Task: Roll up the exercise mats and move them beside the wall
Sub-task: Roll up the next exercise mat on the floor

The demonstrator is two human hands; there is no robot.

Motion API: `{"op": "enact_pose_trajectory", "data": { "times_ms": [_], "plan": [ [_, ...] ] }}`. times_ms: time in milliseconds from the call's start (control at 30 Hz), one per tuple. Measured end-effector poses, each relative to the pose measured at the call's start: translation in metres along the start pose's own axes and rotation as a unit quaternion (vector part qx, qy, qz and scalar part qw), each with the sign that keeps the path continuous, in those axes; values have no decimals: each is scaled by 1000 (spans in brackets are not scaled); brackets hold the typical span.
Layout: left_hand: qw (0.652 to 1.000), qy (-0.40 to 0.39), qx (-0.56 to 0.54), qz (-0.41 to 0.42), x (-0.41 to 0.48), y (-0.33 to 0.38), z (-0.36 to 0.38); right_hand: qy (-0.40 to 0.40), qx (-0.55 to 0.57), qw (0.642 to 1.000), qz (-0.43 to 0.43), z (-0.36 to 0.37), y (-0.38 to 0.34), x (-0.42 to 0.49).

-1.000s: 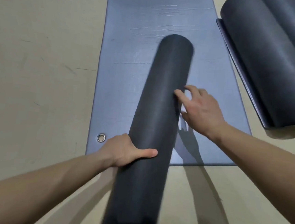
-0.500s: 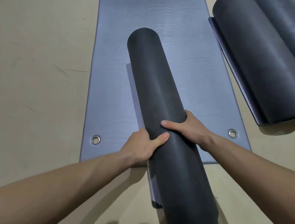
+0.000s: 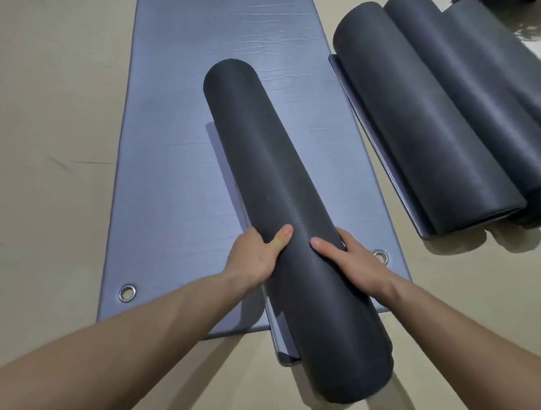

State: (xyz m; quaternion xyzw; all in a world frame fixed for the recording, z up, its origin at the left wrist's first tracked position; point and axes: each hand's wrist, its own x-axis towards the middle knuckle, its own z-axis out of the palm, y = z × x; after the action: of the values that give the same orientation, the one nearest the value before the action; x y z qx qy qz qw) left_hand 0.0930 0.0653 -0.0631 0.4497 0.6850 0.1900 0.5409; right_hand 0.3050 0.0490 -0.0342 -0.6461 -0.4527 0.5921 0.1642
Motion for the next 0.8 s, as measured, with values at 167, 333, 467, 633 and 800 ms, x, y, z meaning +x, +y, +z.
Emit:
{"op": "enact_pose_trajectory", "data": {
  "times_ms": [167,333,467,633,800],
  "plan": [
    [1000,2,3,10,24,40,19,29,-21,999,-21,-30,9,6],
    [998,33,-5,50,71,98,59,159,-113,980,-30,-86,-15,33],
    [983,69,99,139,92,132,104,224,-312,923,5,-110,-15,39],
    [965,86,154,193,110,164,137,246,-332,911,1,-145,-18,44],
    [977,71,122,158,103,149,134,253,-375,891,-33,-129,-14,38]
  ]
}}
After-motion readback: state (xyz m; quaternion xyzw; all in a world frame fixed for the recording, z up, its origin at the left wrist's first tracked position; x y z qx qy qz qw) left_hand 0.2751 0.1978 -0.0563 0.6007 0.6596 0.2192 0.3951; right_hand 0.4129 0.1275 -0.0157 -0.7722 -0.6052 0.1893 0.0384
